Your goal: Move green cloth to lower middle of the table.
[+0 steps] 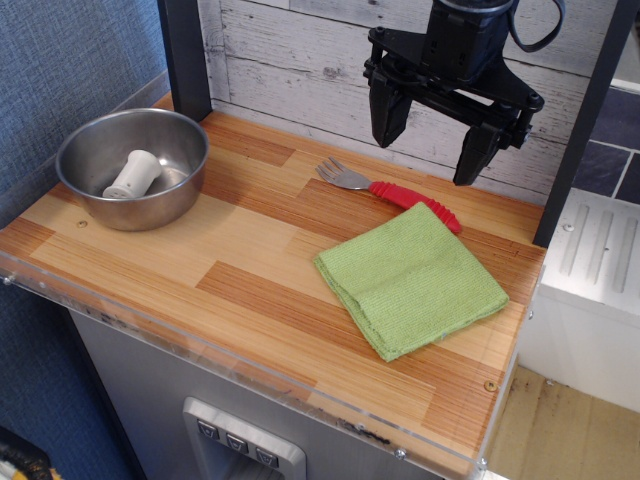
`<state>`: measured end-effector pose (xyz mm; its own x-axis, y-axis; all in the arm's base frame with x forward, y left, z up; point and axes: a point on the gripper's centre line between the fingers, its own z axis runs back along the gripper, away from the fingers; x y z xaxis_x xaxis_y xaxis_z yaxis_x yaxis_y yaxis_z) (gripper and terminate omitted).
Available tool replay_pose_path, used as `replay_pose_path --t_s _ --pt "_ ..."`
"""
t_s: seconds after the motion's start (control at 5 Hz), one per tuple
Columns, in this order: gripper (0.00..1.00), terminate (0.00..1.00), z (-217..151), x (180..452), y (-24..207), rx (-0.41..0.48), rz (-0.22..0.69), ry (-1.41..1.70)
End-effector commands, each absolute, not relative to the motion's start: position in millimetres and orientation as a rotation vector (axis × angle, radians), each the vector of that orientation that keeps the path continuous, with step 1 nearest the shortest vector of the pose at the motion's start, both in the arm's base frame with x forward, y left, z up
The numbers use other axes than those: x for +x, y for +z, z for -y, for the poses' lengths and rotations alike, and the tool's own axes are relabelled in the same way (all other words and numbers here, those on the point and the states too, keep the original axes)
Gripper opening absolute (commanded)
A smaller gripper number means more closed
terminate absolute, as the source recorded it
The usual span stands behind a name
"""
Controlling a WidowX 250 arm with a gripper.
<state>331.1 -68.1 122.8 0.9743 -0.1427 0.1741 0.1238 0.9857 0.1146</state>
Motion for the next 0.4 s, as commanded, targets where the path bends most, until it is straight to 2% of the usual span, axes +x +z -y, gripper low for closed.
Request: replay_pose_path --t_s 0.0,0.2 --pt "1.0 0.0 68.1 331.1 122.8 0.103 0.183 -0.135" --pt "1.0 0.0 67.2 329.1 105.4 0.113 0.149 -0.143"
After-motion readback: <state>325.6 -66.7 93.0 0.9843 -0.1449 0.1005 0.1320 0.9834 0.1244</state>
